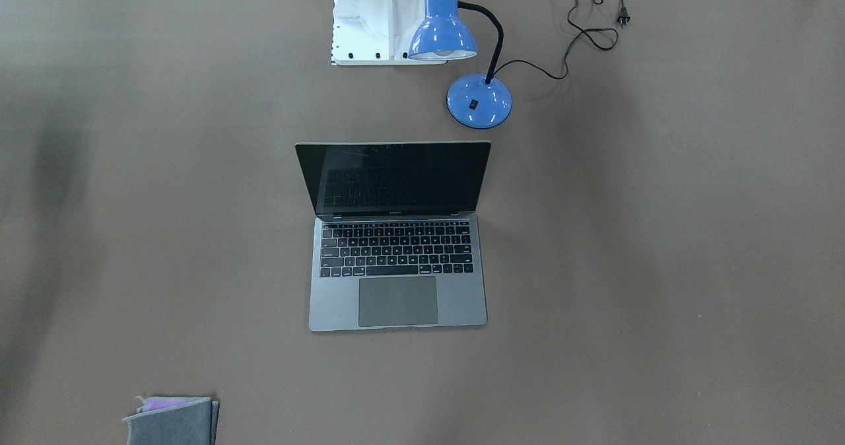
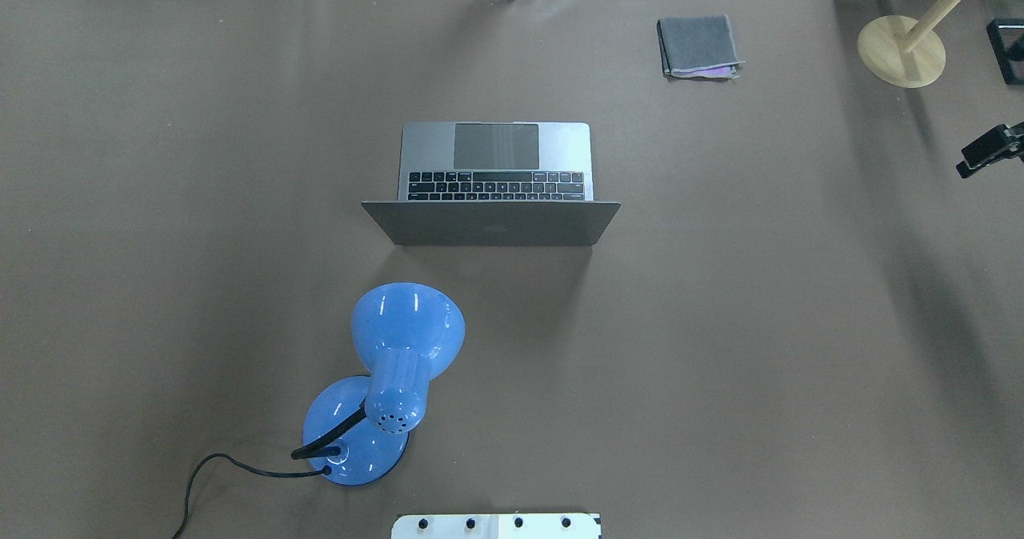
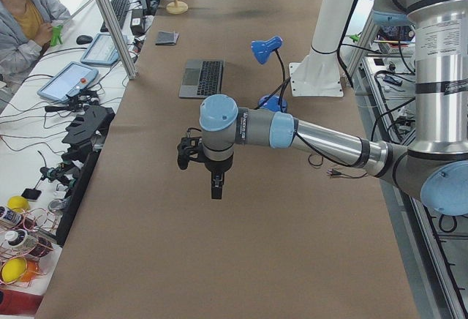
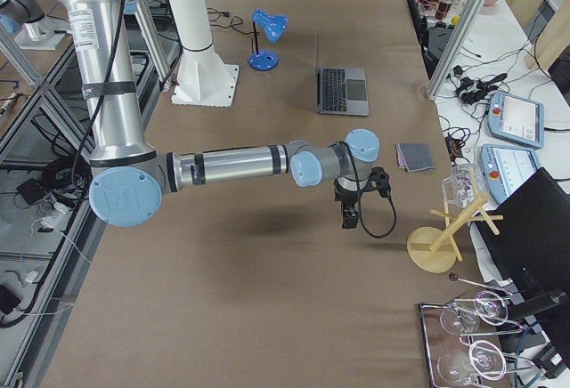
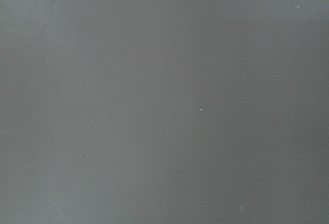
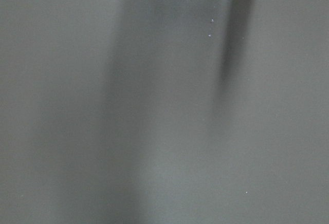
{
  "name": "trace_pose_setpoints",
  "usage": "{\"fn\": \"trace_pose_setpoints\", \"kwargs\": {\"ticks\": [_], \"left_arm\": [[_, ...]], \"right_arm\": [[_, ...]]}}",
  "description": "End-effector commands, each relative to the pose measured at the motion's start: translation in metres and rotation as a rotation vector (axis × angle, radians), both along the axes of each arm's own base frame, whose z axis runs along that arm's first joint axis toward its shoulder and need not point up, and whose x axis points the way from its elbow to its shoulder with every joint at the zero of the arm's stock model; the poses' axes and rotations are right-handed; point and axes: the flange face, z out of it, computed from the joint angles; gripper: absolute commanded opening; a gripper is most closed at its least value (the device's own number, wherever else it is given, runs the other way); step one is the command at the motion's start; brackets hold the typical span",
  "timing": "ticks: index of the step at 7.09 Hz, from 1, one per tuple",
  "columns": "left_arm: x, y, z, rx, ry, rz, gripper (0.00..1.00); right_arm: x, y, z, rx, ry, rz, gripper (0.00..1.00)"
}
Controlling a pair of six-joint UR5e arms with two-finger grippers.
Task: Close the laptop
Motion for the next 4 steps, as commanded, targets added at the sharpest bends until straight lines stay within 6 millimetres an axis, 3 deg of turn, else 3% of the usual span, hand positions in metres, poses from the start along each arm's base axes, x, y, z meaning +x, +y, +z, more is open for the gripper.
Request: {"fn": "trace_pose_setpoints", "kwargs": {"ticks": [1, 4], "left_arm": [[0.0003, 0.0095, 0.0066, -0.009, 0.002, 0.000, 0.98], [0.0010, 0.0096, 0.0058, 0.000, 0.002, 0.003, 0.98]], "right_arm": [[0.0001, 0.0000, -0.0004, -0.001, 0.000, 0.001, 1.00], [0.0000, 0.0000, -0.0013, 0.001, -0.002, 0.000, 1.00]]}}
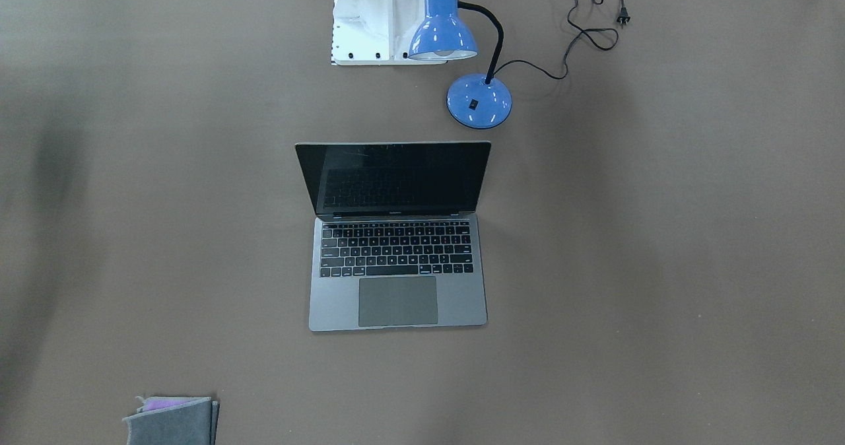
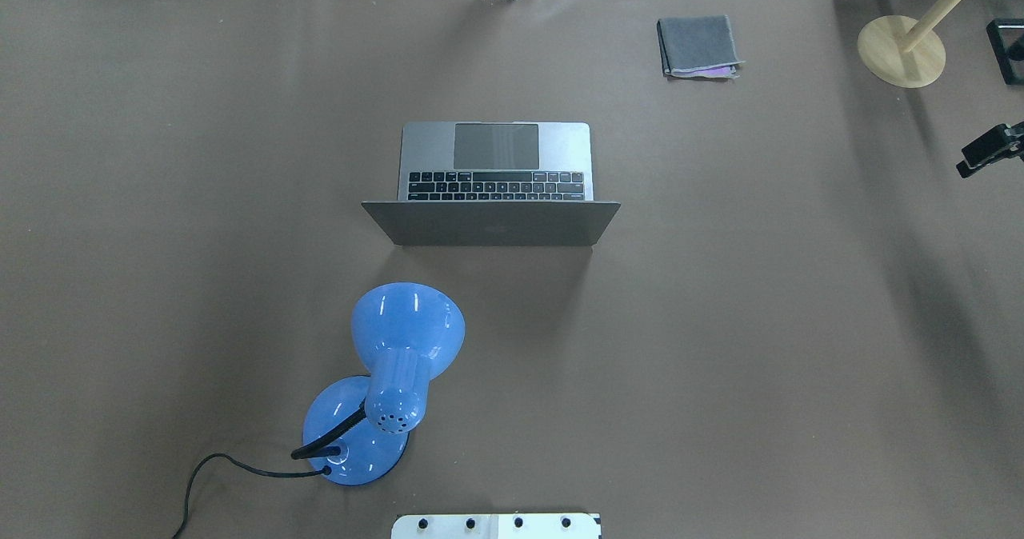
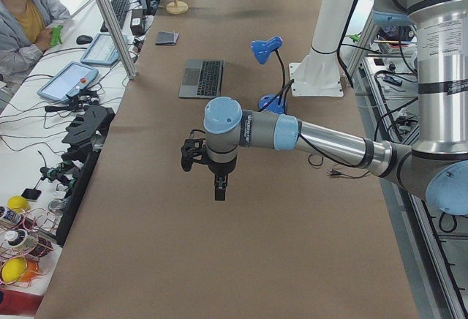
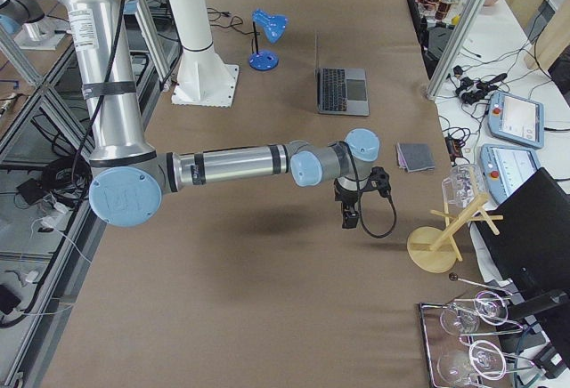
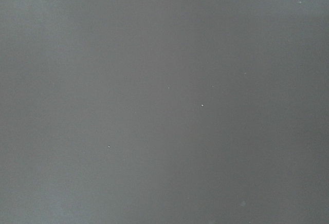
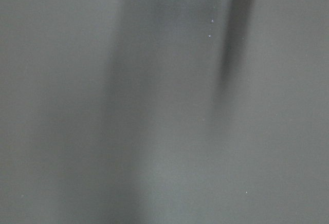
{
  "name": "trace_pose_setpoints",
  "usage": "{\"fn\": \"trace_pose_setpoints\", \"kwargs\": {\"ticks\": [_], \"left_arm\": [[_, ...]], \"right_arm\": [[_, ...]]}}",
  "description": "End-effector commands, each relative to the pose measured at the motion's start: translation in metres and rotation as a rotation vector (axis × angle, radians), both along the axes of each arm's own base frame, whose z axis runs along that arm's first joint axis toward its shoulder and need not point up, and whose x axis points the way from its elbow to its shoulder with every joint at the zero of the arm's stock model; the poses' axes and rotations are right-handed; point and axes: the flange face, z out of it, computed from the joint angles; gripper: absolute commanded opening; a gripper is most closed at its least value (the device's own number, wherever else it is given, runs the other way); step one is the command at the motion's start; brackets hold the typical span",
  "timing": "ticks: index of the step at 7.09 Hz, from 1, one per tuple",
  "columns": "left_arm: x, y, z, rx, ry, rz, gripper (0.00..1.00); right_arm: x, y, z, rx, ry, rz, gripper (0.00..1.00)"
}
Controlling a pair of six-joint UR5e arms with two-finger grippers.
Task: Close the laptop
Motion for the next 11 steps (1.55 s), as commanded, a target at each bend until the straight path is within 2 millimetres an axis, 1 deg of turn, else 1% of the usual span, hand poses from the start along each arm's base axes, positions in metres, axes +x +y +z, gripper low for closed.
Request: {"fn": "trace_pose_setpoints", "kwargs": {"ticks": [1, 3, 5, 6, 7, 8, 9, 10, 11], "left_arm": [[0.000, 0.001, 0.000, 0.001, 0.000, 0.000, 0.98], [0.001, 0.000, 0.003, -0.013, 0.000, -0.003, 0.98], [0.001, -0.001, 0.017, -0.051, 0.017, -0.003, 0.98], [0.001, 0.000, 0.010, -0.033, 0.018, -0.008, 0.98], [0.002, -0.001, -0.004, -0.074, 0.029, -0.077, 0.98], [0.006, -0.002, -0.026, -0.052, 0.042, -0.118, 0.98], [0.023, -0.003, -0.046, -0.074, 0.128, -0.117, 0.98], [0.058, -0.003, -0.074, -0.087, 0.148, -0.105, 0.92], [0.086, 0.001, -0.098, -0.116, 0.169, -0.118, 0.79]], "right_arm": [[0.002, 0.000, -0.002, 0.004, -0.002, 0.003, 1.00], [0.002, 0.000, -0.002, 0.004, -0.002, 0.004, 1.00], [0.002, 0.000, -0.002, 0.005, -0.003, 0.004, 1.00], [0.002, 0.000, -0.008, 0.016, -0.006, 0.005, 1.00], [0.003, 0.001, -0.022, 0.034, -0.015, 0.014, 1.00], [-0.002, 0.004, -0.051, -0.024, -0.056, 0.111, 1.00], [-0.021, 0.014, -0.092, -0.059, -0.114, 0.163, 1.00], [-0.046, 0.036, -0.131, -0.038, -0.147, 0.149, 0.95], [-0.065, 0.052, -0.166, -0.057, -0.183, 0.173, 0.73]]}}
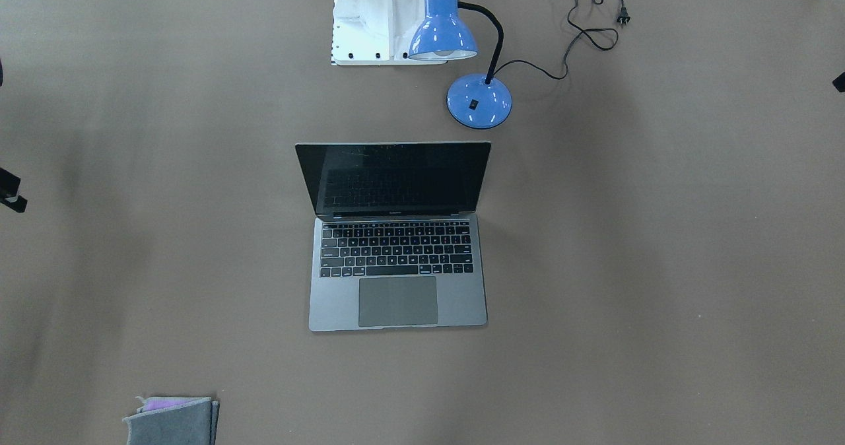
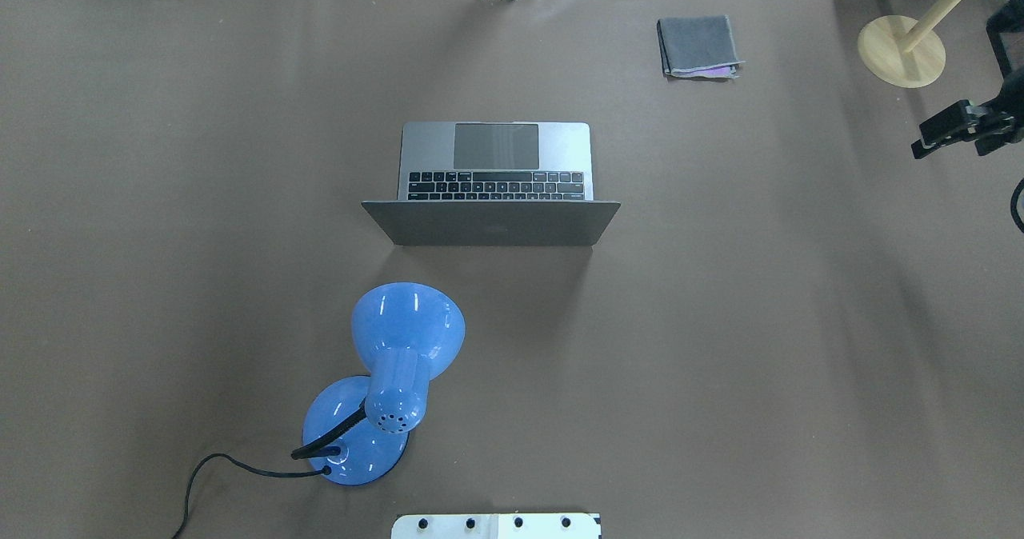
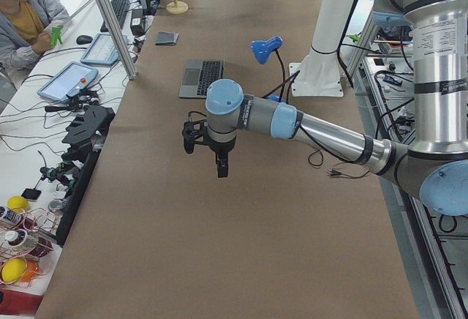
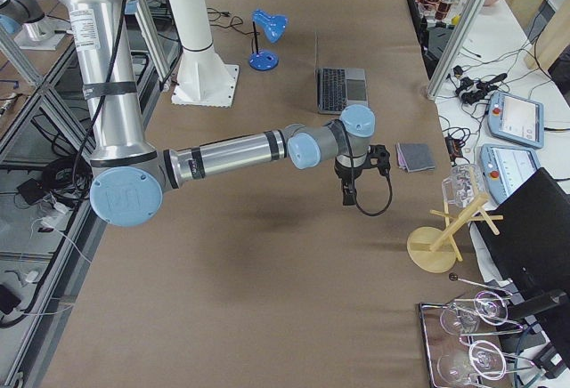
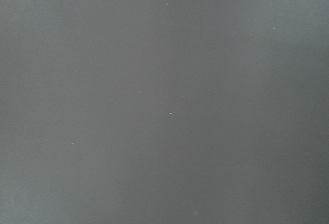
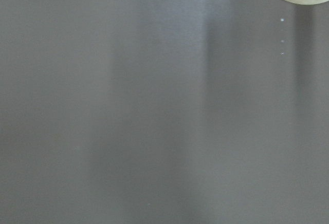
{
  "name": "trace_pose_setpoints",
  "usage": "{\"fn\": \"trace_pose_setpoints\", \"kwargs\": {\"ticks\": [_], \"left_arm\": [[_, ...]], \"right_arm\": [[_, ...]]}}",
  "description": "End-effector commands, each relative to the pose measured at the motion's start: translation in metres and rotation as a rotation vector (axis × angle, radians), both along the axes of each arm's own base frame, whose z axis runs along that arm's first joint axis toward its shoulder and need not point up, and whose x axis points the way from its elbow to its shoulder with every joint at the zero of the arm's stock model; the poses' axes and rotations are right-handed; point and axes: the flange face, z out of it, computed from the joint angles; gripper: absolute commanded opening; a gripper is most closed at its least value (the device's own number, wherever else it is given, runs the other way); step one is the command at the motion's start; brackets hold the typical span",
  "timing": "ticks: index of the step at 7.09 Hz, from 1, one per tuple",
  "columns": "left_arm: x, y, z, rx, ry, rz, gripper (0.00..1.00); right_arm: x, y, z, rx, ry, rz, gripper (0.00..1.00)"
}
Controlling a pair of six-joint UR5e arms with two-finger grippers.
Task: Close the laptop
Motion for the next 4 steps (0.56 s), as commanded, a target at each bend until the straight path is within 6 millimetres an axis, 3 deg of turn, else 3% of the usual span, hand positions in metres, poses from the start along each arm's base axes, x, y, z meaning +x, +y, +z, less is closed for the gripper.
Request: {"fn": "trace_pose_setpoints", "kwargs": {"ticks": [1, 2, 3, 4], "left_arm": [[0.075, 0.007, -0.052, -0.047, 0.070, 0.002, 0.76], [0.123, 0.010, -0.075, -0.091, 0.124, -0.003, 0.71], [0.165, 0.014, -0.098, -0.130, 0.171, 0.012, 0.56], [0.208, 0.015, -0.125, -0.168, 0.194, 0.037, 0.38]], "right_arm": [[-0.051, 0.046, -0.080, -0.021, -0.088, 0.016, 0.64], [-0.072, 0.072, -0.115, -0.042, -0.134, 0.010, 0.51], [-0.097, 0.097, -0.139, -0.079, -0.166, -0.002, 0.30], [-0.130, 0.116, -0.161, -0.114, -0.188, -0.025, 0.01]]}}
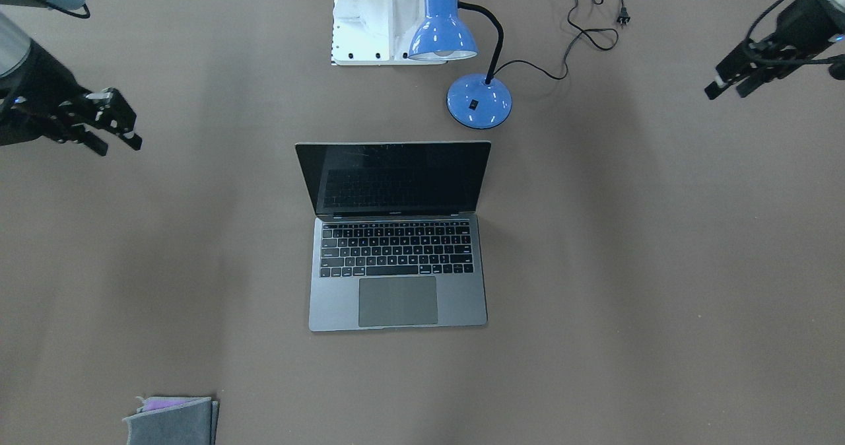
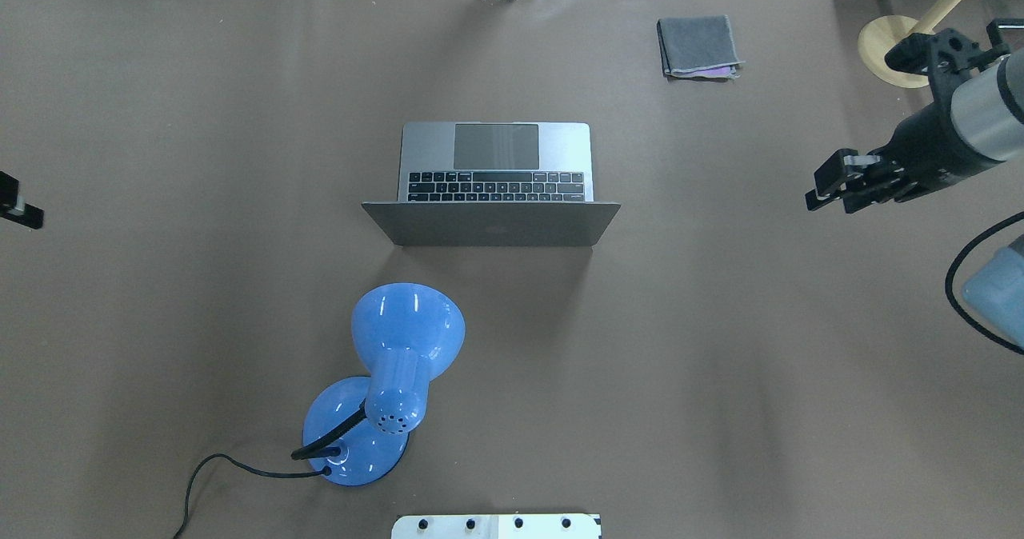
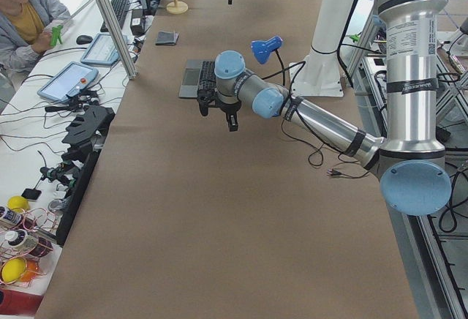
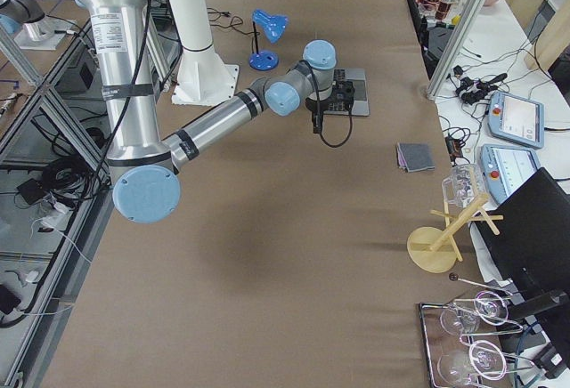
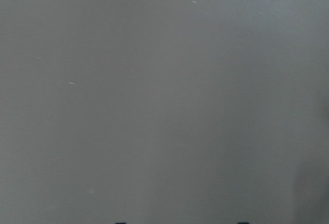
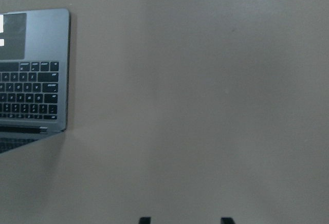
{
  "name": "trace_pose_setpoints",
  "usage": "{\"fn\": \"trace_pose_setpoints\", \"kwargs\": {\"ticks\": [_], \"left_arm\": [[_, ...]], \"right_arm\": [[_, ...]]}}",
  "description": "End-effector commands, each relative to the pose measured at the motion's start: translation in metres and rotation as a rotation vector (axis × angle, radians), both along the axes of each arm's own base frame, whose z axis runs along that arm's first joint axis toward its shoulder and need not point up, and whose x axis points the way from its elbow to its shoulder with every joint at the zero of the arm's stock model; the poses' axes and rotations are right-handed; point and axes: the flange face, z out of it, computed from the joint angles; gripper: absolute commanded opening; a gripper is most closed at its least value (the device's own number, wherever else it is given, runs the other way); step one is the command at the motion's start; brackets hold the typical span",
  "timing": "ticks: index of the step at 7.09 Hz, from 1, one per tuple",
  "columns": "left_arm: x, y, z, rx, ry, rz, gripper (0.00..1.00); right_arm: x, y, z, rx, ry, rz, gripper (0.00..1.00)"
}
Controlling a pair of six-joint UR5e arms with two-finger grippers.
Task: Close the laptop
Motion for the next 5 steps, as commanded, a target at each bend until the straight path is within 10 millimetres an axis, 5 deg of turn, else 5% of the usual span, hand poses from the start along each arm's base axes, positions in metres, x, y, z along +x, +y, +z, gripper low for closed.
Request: {"fn": "trace_pose_setpoints", "kwargs": {"ticks": [1, 2, 3, 4, 5], "left_arm": [[0.105, 0.012, -0.068, -0.068, 0.062, 0.051, 0.11], [0.150, 0.008, -0.095, -0.051, 0.080, 0.087, 0.00], [0.183, -0.005, -0.124, -0.068, 0.093, 0.065, 0.00], [0.227, -0.002, -0.133, -0.048, 0.067, 0.065, 0.00], [0.247, 0.005, -0.136, -0.039, 0.053, 0.063, 0.00]], "right_arm": [[-0.063, 0.036, -0.056, -0.061, -0.063, -0.029, 0.00], [-0.092, 0.048, -0.076, -0.071, -0.075, -0.037, 0.00], [-0.112, 0.057, -0.086, -0.066, -0.070, -0.021, 0.00], [-0.128, 0.063, -0.096, -0.072, -0.077, -0.026, 0.00], [-0.137, 0.064, -0.101, -0.081, -0.078, -0.017, 0.00]]}}
